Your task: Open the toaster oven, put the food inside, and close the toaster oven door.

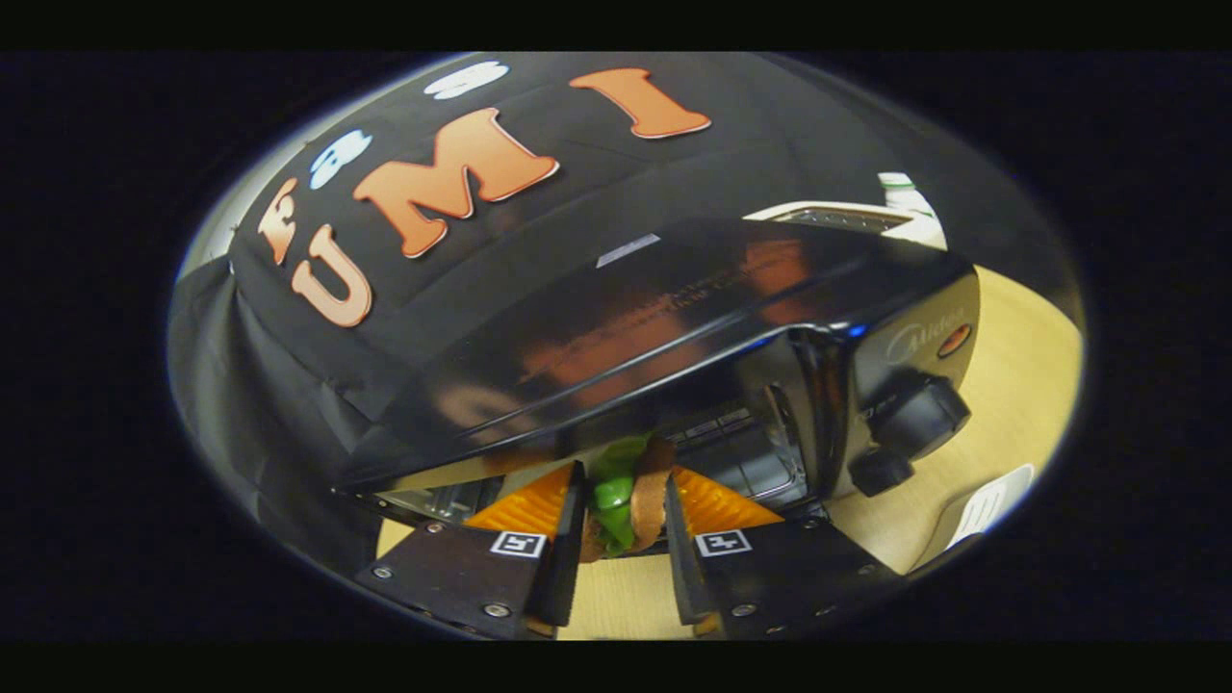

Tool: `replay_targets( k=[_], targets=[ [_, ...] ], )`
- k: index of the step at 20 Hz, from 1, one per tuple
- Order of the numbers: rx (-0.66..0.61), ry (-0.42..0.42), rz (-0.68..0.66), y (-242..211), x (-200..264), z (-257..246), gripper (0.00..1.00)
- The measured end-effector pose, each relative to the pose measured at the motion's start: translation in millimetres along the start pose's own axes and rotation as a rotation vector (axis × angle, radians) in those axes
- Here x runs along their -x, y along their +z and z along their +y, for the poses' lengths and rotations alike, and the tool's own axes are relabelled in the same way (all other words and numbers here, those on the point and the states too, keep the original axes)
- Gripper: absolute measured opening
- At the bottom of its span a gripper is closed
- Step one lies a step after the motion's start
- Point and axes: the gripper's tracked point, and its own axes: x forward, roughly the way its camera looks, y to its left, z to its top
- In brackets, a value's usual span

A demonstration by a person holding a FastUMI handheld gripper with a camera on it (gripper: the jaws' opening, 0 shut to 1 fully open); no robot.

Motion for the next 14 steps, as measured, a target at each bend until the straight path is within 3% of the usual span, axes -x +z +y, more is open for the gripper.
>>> replay_targets(
  k=[3,6,9,14],
  targets=[
    [0.121,-0.064,0.021,-1.1,1.9,-12.5,0.58],
    [0.151,-0.045,0.025,1.4,10.2,-6.0,0.78],
    [0.187,-0.048,0.062,-7.5,28.6,-5.6,0.81],
    [0.279,0.016,0.074,-19.7,62.7,13.0,0.81]
  ],
)
